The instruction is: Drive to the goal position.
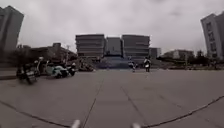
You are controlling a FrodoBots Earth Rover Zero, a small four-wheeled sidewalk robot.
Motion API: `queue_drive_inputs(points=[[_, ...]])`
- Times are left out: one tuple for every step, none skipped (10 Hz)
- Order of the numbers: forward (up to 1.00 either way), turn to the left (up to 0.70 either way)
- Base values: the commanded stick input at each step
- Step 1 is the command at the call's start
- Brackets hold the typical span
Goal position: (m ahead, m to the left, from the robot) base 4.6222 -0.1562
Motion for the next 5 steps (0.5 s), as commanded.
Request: queue_drive_inputs(points=[[1.0, -0.33], [1.0, -0.32], [1.0, 0.0], [1.0, 0.0], [1.0, 0.0]])
